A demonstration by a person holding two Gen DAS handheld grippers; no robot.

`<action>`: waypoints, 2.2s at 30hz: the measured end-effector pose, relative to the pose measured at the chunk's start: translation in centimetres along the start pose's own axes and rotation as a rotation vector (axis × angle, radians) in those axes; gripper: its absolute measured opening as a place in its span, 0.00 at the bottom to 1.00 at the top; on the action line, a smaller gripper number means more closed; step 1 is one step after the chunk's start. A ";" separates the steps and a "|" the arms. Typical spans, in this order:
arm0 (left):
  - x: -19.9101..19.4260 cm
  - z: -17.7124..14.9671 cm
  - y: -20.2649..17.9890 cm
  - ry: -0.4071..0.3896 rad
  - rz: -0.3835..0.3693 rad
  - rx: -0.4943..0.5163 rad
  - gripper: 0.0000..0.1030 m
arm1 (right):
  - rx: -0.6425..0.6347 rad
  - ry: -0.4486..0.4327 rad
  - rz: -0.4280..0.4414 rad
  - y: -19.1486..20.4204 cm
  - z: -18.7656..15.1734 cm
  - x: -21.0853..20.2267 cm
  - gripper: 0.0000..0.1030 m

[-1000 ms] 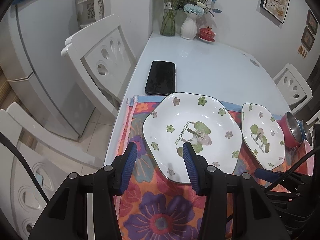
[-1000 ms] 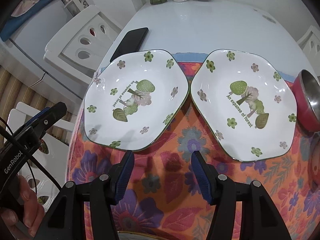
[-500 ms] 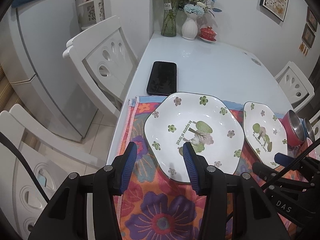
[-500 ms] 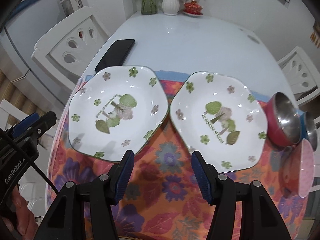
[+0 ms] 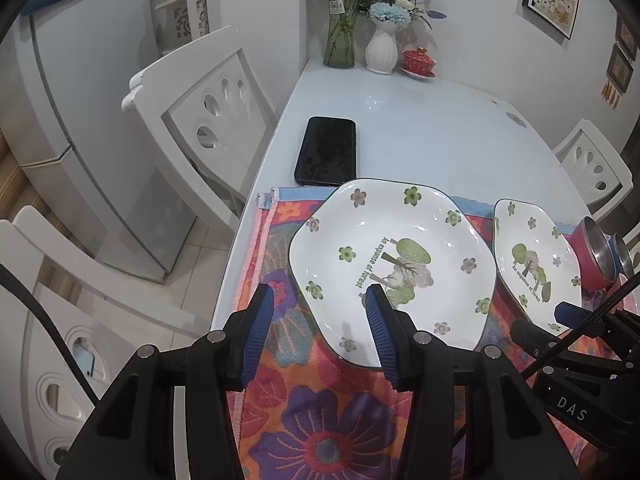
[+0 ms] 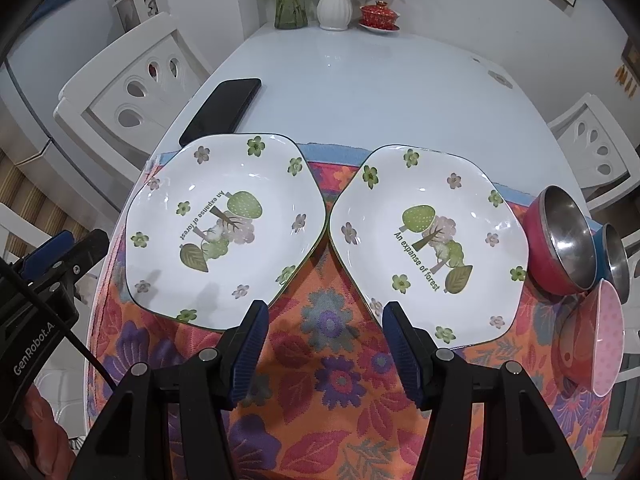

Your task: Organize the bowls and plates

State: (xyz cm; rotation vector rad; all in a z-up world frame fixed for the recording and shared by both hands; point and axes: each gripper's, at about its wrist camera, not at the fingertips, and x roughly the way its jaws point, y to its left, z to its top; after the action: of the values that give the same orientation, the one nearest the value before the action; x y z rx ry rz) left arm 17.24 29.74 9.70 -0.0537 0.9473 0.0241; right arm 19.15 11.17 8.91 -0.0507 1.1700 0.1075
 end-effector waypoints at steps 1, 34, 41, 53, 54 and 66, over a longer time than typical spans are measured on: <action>0.1 0.0 0.0 0.001 0.000 -0.001 0.44 | 0.000 0.000 -0.001 0.0 0.0 0.1 0.55; 9.9 5.0 2.2 0.105 -0.194 -0.023 0.63 | 0.313 0.149 0.338 -1.6 -0.7 6.2 0.51; 12.1 5.5 1.3 0.128 -0.246 0.041 0.42 | 0.344 0.130 0.393 -0.2 0.0 7.4 0.39; 10.6 4.9 1.4 0.063 -0.309 0.127 0.42 | 0.076 0.030 0.315 2.1 0.3 7.3 0.34; 10.1 4.6 1.4 0.055 -0.302 0.137 0.42 | 0.065 0.029 0.315 2.0 0.1 7.3 0.34; 6.1 1.8 -1.8 0.053 -0.316 0.225 0.15 | -0.133 0.003 0.315 4.3 -2.3 4.3 0.29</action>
State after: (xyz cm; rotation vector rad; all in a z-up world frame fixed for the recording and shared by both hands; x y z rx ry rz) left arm 22.31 28.06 5.83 0.0041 0.9801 -0.3769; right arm 18.20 15.51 4.12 0.0165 1.1661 0.4632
